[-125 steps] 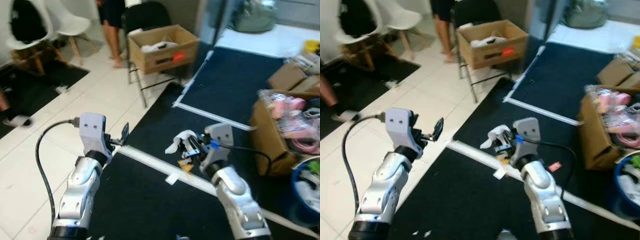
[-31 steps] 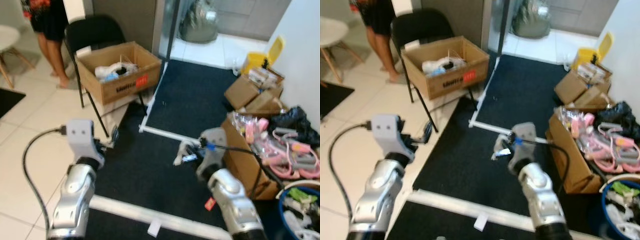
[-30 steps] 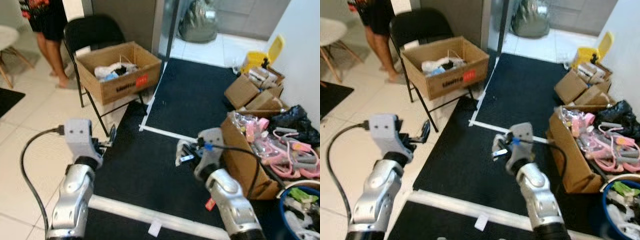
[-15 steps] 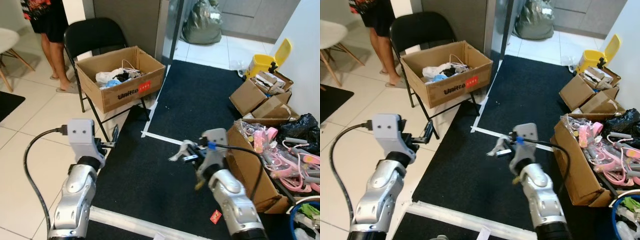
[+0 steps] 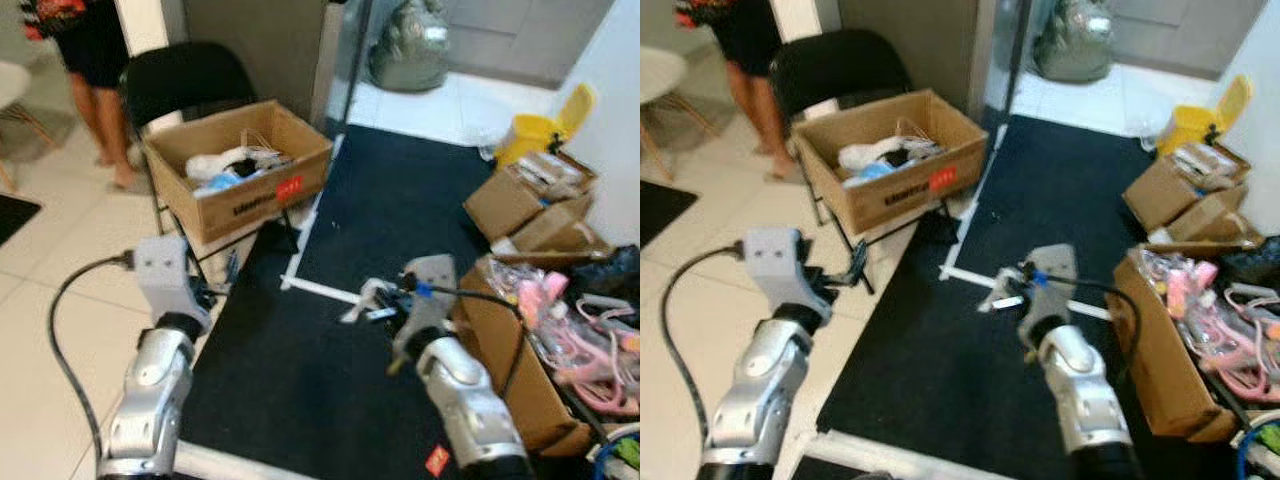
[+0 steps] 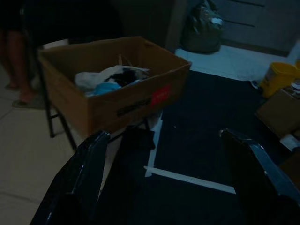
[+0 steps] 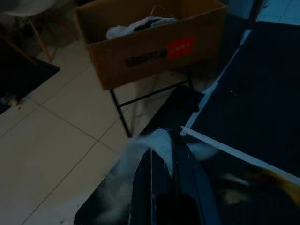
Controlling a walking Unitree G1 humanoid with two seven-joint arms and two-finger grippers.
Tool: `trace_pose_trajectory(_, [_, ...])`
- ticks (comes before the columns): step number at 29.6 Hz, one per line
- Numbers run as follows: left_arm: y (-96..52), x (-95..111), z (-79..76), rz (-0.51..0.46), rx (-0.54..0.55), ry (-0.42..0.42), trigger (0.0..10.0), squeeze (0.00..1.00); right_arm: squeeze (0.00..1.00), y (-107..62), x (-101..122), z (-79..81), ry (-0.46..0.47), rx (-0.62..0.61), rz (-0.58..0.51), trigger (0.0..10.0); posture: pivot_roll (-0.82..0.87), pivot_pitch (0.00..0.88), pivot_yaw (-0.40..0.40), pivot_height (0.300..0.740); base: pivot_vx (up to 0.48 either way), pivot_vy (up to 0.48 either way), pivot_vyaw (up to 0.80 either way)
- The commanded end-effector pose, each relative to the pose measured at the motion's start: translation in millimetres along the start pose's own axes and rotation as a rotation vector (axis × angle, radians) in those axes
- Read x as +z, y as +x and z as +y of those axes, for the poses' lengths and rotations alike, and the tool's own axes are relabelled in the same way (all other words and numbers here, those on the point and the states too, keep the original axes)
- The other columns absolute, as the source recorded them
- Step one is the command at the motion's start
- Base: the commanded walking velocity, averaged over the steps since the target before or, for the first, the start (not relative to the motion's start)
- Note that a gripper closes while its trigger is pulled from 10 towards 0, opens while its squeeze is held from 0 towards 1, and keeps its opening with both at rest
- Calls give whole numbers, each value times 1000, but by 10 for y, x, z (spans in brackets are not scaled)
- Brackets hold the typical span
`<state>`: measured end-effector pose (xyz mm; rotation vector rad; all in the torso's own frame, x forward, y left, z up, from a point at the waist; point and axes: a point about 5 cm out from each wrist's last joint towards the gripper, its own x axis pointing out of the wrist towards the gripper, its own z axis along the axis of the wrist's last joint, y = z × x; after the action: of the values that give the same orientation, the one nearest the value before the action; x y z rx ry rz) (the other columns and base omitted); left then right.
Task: Picking trash to rubbish bin
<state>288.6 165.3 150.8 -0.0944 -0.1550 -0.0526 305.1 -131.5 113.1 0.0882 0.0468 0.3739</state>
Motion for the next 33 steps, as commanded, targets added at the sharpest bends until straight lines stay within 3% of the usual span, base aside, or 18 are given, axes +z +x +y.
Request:
trace_pose_trajectory(1, [-17, -47, -23, 21, -9, -4, 10000, 0, 0, -41, -40, -96, 0, -34, 23, 10000, 32, 145, -28, 740, 360, 0, -800])
trace_pose_trajectory(33, [-12, -31, -4, 17, -19, 10, 10000, 0, 0, -35, -75, -165, 3, -96, 10, 10000, 43, 123, -21, 740, 356, 0, 0])
